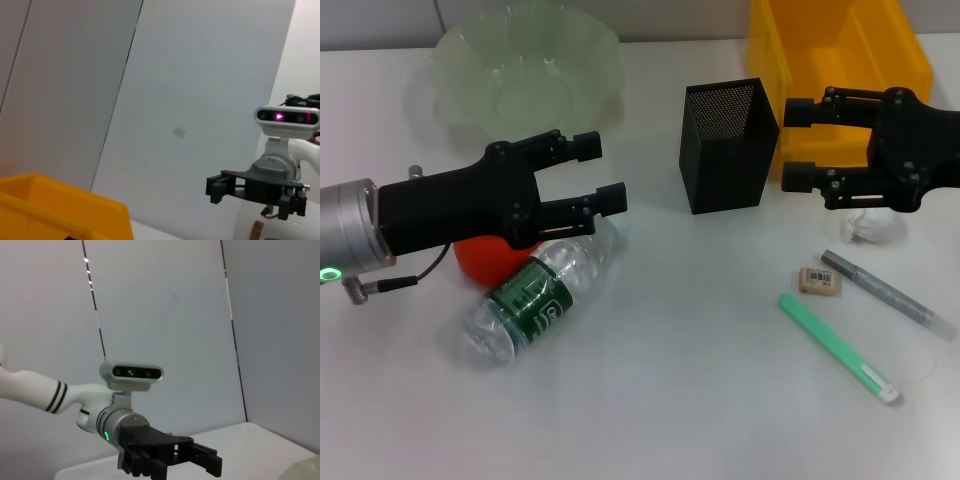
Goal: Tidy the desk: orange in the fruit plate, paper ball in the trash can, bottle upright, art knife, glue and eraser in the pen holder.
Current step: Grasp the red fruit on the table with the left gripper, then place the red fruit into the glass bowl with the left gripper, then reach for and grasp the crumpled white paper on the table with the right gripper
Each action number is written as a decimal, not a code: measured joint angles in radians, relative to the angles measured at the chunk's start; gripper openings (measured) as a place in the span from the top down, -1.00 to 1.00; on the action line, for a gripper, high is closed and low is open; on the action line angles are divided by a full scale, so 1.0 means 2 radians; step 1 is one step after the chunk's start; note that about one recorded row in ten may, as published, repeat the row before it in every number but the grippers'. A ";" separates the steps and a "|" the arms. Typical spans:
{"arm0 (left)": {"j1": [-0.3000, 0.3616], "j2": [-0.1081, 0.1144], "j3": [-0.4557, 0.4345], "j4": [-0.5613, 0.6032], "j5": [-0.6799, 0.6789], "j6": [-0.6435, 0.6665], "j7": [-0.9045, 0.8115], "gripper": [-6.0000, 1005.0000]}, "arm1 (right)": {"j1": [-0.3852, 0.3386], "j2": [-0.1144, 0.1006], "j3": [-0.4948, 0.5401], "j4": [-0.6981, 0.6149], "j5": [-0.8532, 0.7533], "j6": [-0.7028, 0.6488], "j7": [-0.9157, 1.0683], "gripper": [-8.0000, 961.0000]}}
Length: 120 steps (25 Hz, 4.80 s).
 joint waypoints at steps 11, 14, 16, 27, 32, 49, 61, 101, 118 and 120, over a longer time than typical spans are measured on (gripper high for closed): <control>-0.002 -0.005 0.000 0.000 0.005 -0.018 -0.001 -0.62 | 0.006 0.003 -0.001 0.008 -0.017 0.012 -0.008 -0.61; 0.001 -0.005 0.000 0.000 0.004 -0.028 -0.001 -0.62 | 0.007 0.003 -0.001 0.008 -0.017 0.012 -0.010 -0.61; 0.006 -0.006 -0.006 0.000 0.002 -0.049 -0.002 -0.62 | 0.007 0.003 -0.001 0.008 -0.017 0.012 -0.010 -0.61; 0.049 -0.005 -0.032 -0.007 0.004 -0.161 -0.003 -0.59 | 0.007 0.003 -0.001 0.008 -0.017 0.012 -0.012 -0.61; 0.063 -0.006 -0.033 -0.007 0.002 -0.186 -0.003 -0.58 | 0.007 0.003 -0.001 0.006 -0.017 0.012 -0.012 -0.61; 0.063 -0.014 -0.027 -0.027 0.004 -0.218 -0.004 -0.55 | 0.007 0.002 -0.001 0.007 -0.017 0.012 -0.021 -0.61; 0.055 -0.017 -0.026 -0.026 0.018 -0.222 -0.001 0.03 | 0.003 0.003 0.001 0.008 -0.017 0.012 -0.031 -0.61; -0.114 -0.064 -0.141 0.017 0.026 -0.449 0.076 0.52 | -0.004 0.030 0.005 0.007 -0.012 0.021 -0.027 -0.60; 0.026 -0.063 -0.120 -0.008 -0.022 -0.058 0.096 -0.55 | -0.008 0.064 -0.048 -0.246 -0.133 0.135 0.352 -0.60; 0.027 -0.063 -0.113 -0.016 -0.022 -0.056 0.099 -0.55 | 0.005 0.064 -0.057 -0.293 -0.197 0.133 0.448 -0.60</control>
